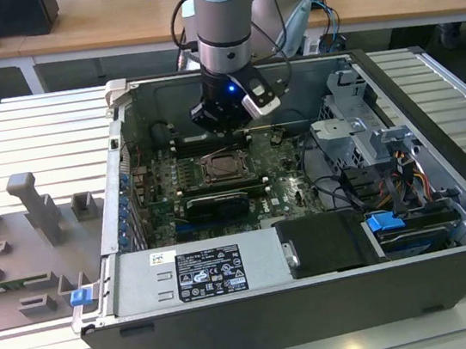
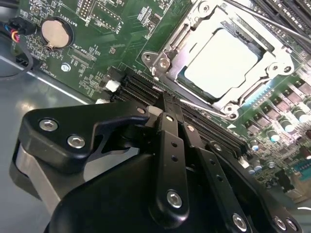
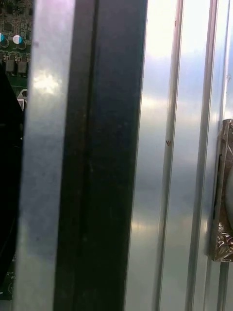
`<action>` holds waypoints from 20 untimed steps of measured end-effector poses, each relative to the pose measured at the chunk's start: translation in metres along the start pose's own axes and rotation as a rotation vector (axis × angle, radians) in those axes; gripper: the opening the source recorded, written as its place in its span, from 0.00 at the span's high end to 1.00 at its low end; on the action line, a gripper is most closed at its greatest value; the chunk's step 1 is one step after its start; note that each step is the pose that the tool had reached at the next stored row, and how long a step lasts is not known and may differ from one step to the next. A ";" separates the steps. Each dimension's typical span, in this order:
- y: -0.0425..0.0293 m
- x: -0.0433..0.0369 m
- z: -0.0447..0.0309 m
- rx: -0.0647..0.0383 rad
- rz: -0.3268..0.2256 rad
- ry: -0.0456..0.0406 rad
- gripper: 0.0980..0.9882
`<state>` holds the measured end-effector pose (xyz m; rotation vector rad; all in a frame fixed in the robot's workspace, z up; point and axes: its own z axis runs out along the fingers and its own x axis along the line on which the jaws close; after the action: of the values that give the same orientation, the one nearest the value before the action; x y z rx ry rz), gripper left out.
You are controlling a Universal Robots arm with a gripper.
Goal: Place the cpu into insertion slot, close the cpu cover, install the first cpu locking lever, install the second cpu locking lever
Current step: 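Install the first cpu locking lever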
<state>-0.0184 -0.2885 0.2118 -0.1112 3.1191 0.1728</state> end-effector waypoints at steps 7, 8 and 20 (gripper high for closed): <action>-0.0007 -0.0001 0.0057 0.002 0.000 0.0002 0.99; -0.0007 -0.0001 0.0061 0.003 0.000 0.0003 0.99; -0.0009 0.0000 0.0074 0.014 0.000 0.0011 0.99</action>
<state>-0.0182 -0.2885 0.2043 -0.1116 3.1208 0.1512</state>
